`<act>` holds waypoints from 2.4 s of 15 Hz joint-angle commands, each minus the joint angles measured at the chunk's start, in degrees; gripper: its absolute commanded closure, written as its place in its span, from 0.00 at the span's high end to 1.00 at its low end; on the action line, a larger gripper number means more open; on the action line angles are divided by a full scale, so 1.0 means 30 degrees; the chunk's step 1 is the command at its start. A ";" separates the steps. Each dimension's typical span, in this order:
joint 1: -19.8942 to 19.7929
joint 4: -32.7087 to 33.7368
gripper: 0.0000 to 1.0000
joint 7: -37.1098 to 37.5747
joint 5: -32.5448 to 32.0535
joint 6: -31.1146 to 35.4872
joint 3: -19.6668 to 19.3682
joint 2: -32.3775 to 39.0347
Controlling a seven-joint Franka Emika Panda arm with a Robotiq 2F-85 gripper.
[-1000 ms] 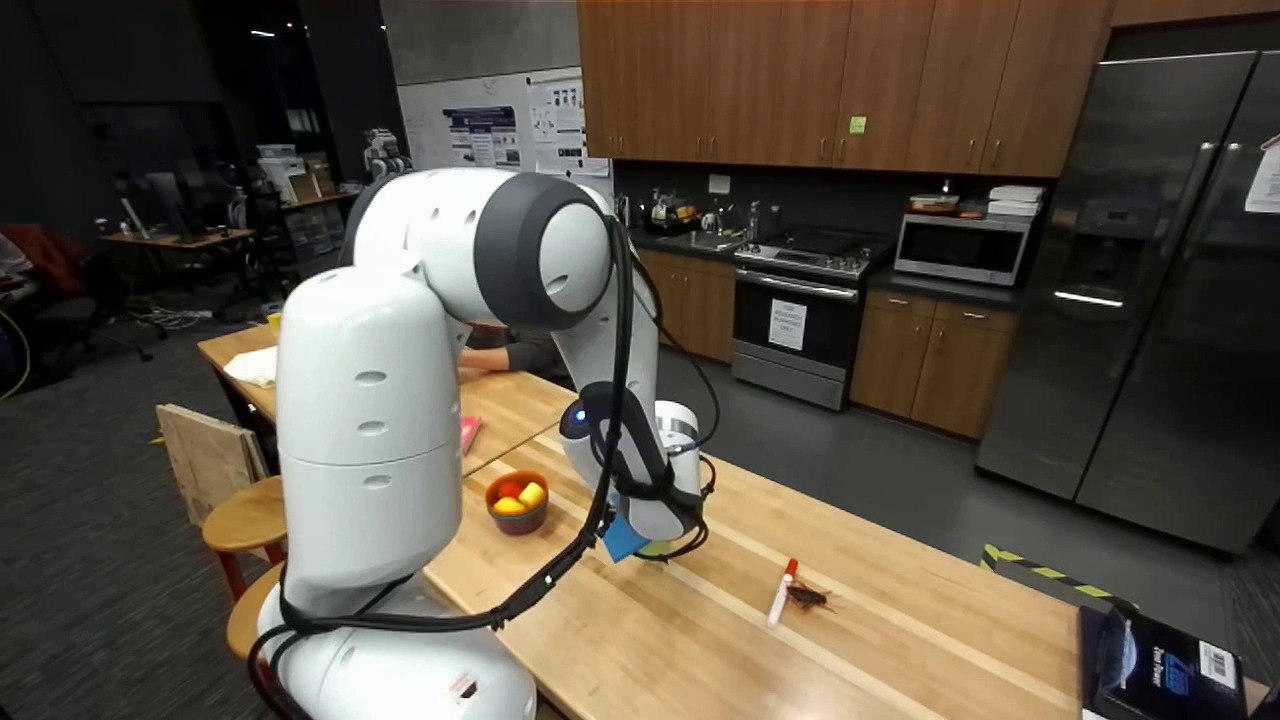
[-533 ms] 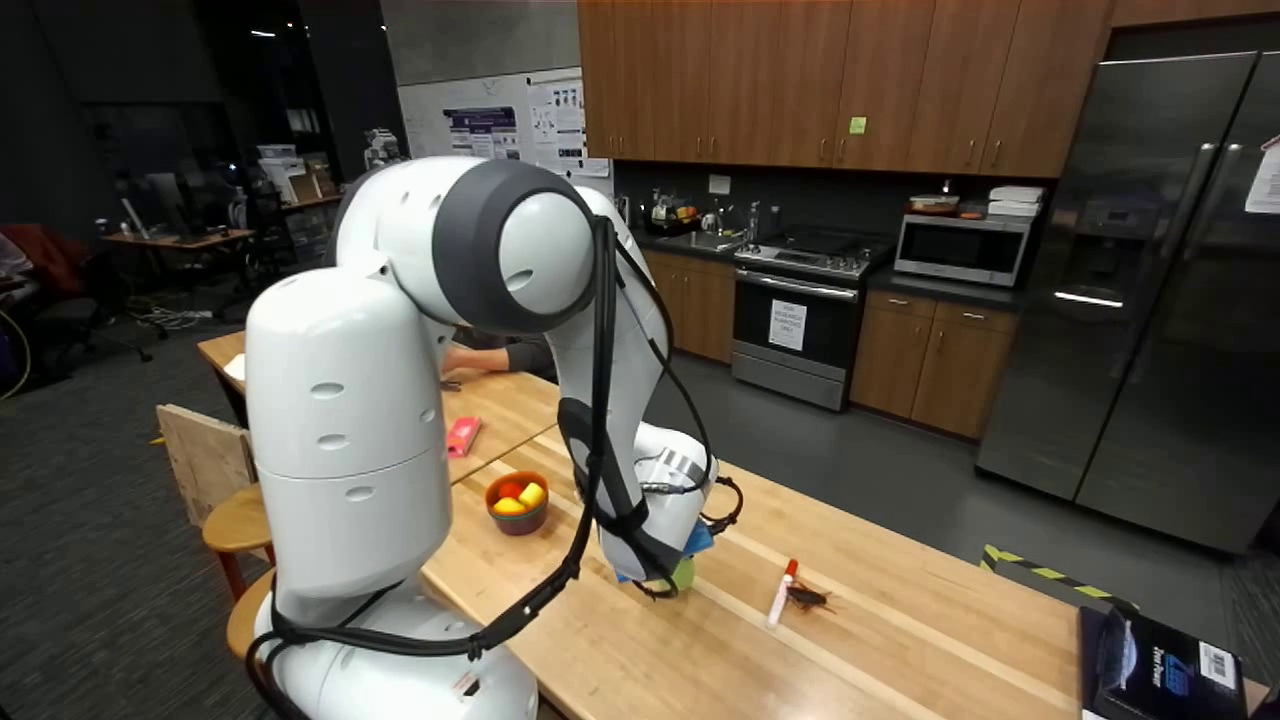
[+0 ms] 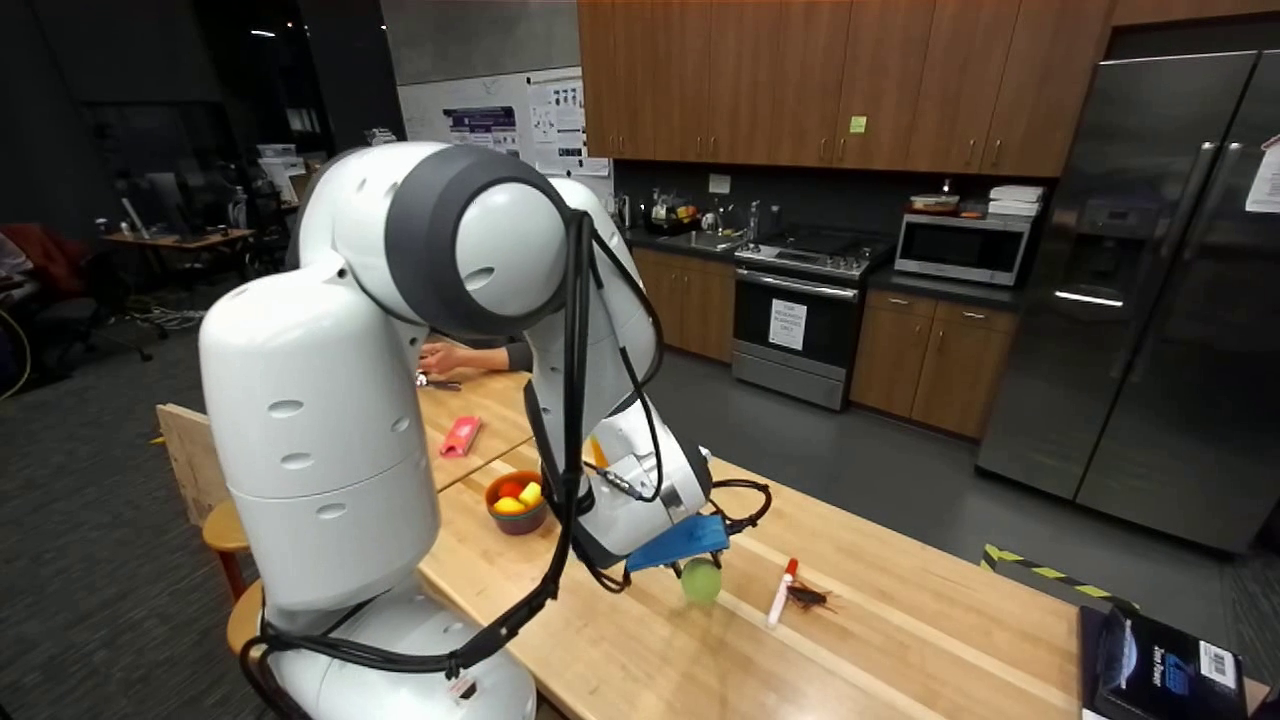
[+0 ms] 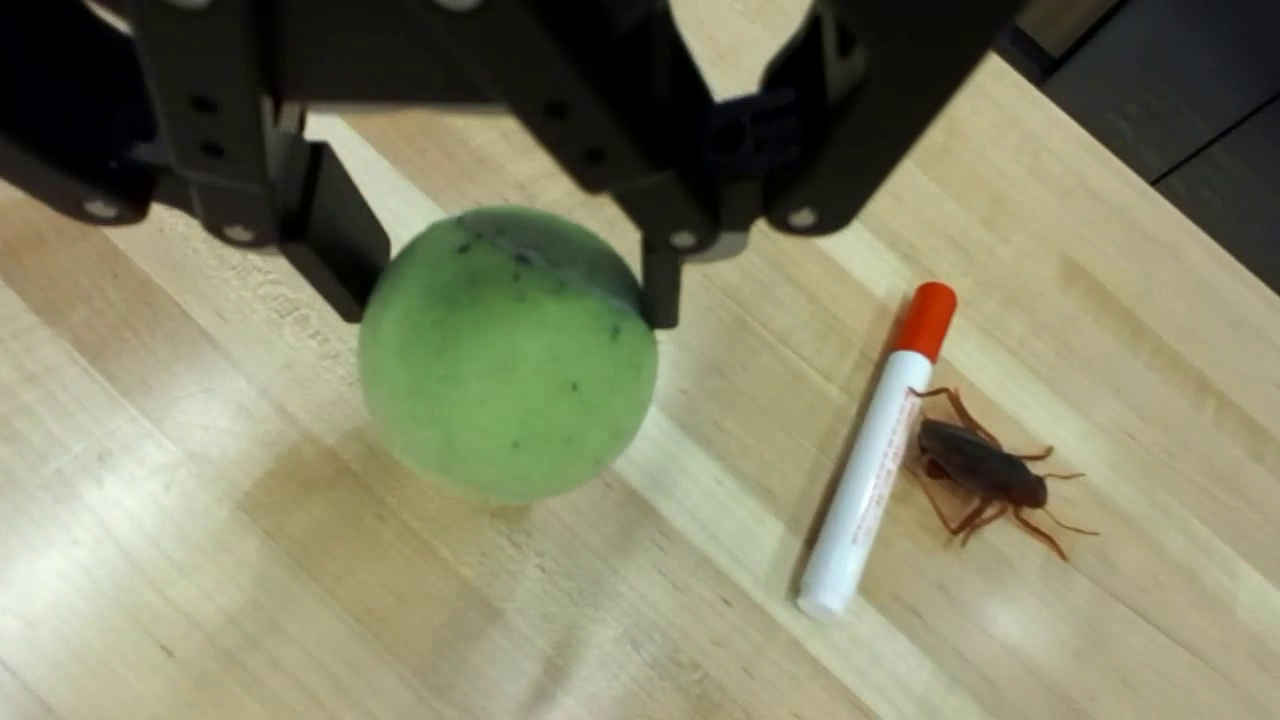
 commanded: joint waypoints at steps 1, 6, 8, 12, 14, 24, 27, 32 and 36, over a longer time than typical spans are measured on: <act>-0.0085 -0.0588 0.39 -0.4769 0.5221 -0.1708 0.0273 -0.2605; -0.0332 0.1183 0.39 -0.8834 1.0790 -0.4665 0.0834 -0.4965; -0.0382 0.2092 0.39 -0.9927 1.2201 -0.5920 0.0916 -0.5589; -0.0461 0.3802 0.39 -1.1338 1.3969 -0.8092 0.0986 -0.6308; -0.0431 0.4668 0.39 -1.1795 1.4565 -0.9096 0.0995 -0.6433; 0.0150 0.7253 0.39 -1.3098 1.6313 -1.1963 0.1541 -0.8019; 0.0194 0.7965 0.39 -1.3211 1.6368 -1.2551 0.1619 -0.8219; 0.0217 0.8244 0.39 -1.3174 1.6339 -1.2819 0.1620 -0.8470; 0.0211 0.8545 0.39 -1.3164 1.6281 -1.2965 0.1660 -0.8527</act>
